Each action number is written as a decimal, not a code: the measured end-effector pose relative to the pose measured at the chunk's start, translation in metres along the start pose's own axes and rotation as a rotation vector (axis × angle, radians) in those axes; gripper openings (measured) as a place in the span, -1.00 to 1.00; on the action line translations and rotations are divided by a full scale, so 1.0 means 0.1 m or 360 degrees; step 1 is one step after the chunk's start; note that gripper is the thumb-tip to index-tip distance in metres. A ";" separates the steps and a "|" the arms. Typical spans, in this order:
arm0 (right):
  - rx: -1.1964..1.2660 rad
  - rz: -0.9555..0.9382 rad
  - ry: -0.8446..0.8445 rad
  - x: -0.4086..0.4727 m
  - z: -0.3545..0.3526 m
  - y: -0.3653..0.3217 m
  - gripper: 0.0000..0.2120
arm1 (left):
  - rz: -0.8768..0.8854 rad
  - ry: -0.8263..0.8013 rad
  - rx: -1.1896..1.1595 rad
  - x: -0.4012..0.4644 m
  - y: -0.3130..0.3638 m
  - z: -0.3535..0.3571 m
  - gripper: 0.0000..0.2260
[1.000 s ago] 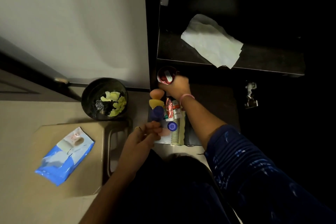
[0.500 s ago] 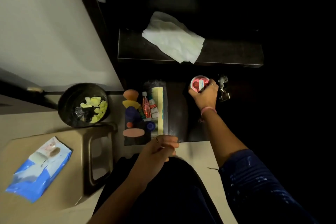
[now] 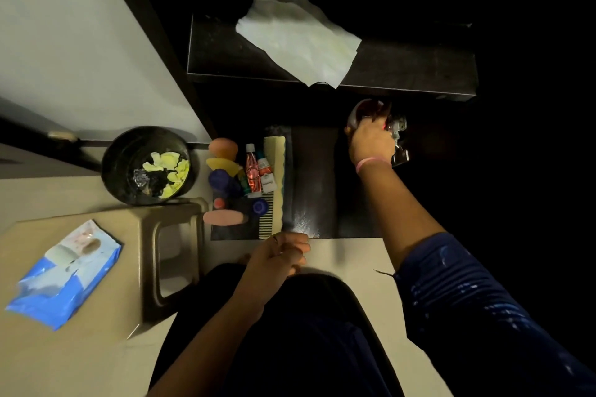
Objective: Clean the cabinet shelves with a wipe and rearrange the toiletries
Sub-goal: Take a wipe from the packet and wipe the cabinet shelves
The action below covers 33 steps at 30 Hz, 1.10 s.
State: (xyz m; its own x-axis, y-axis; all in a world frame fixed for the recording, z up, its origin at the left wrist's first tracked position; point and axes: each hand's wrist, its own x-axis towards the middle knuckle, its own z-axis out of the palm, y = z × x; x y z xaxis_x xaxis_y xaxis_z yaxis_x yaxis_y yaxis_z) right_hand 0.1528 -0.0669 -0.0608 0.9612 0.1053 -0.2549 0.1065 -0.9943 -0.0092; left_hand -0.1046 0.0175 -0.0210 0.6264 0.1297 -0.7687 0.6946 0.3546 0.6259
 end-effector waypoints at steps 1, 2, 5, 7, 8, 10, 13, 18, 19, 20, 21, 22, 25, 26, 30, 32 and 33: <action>0.0011 -0.0058 0.0094 -0.07 -0.03 0.00 -0.52 | -0.0019 -0.0005 -0.0028 0.01 -0.03 -0.03 -0.80; 0.0065 -0.0144 0.0216 -0.19 -0.04 -0.01 -0.52 | -0.0032 0.0004 -0.0056 0.01 -0.06 -0.06 -0.79; 0.0535 -0.0292 0.0286 -0.71 0.09 -0.04 -0.63 | -0.0063 0.0164 -0.0286 0.03 -0.16 -0.10 -0.81; 0.0984 -0.0134 -0.0091 -1.11 0.25 -0.11 -0.75 | -0.0077 0.0362 -0.0383 0.07 -0.21 -0.13 -0.83; 0.1131 -0.0039 -0.0292 -1.29 0.34 -0.16 -0.78 | -0.0055 0.0441 -0.0290 0.11 -0.25 -0.15 -0.83; 0.1248 0.0020 -0.0495 -1.54 0.51 -0.30 -0.80 | -0.0006 0.0511 -0.0156 0.21 -0.30 -0.17 -0.85; 0.1349 0.0082 -0.0518 -1.68 0.67 -0.53 -0.74 | 0.0066 0.0528 -0.0088 0.35 -0.33 -0.15 -0.67; 0.1468 0.0299 -0.0434 -1.67 0.79 -0.72 -0.63 | 0.0101 0.0555 -0.0028 0.51 -0.41 -0.11 -0.62; 0.1498 0.0318 -0.0440 -1.67 0.80 -0.74 -0.63 | 0.0114 0.0566 -0.0004 0.53 -0.43 -0.10 -0.63; 0.1513 0.0337 -0.0443 -1.66 0.81 -0.74 -0.64 | 0.0130 0.0576 -0.0001 0.55 -0.44 -0.10 -0.64; 0.1521 0.0359 -0.0453 -1.66 0.82 -0.75 -0.66 | 0.0142 0.0599 -0.0034 0.58 -0.44 -0.09 -0.65; 0.1551 0.0390 -0.0452 -1.67 0.84 -0.75 -0.70 | 0.0138 0.0617 -0.0105 0.60 -0.43 -0.10 -0.65; 0.1697 0.0529 -0.0395 -1.69 0.85 -0.76 -0.84 | 0.0097 0.0594 -0.0380 0.62 -0.40 -0.10 -0.65; 0.1706 0.0561 -0.0370 -1.69 0.86 -0.76 -0.77 | 0.0086 0.0588 -0.0407 0.62 -0.40 -0.11 -0.64; 0.1680 0.0602 -0.0466 -1.70 0.85 -0.82 -0.86 | 0.0118 0.0588 -0.0319 0.62 -0.36 -0.14 -0.71; 0.1704 0.0625 -0.0480 -1.69 0.83 -0.84 -0.86 | 0.0111 0.0581 -0.0213 0.62 -0.35 -0.16 -0.78; 0.1737 0.0633 -0.0478 -1.69 0.82 -0.84 -0.85 | 0.0101 0.0563 -0.0195 0.61 -0.36 -0.16 -0.82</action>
State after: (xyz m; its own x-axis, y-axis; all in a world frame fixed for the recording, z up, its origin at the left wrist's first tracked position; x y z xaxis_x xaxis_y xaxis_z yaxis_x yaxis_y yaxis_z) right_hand -0.0391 -0.0027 -0.0960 0.7646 -0.0766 -0.6399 -0.5957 -0.4627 -0.6565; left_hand -0.0965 0.0278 -0.0926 0.4909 0.4593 -0.7403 0.5973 0.4411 0.6698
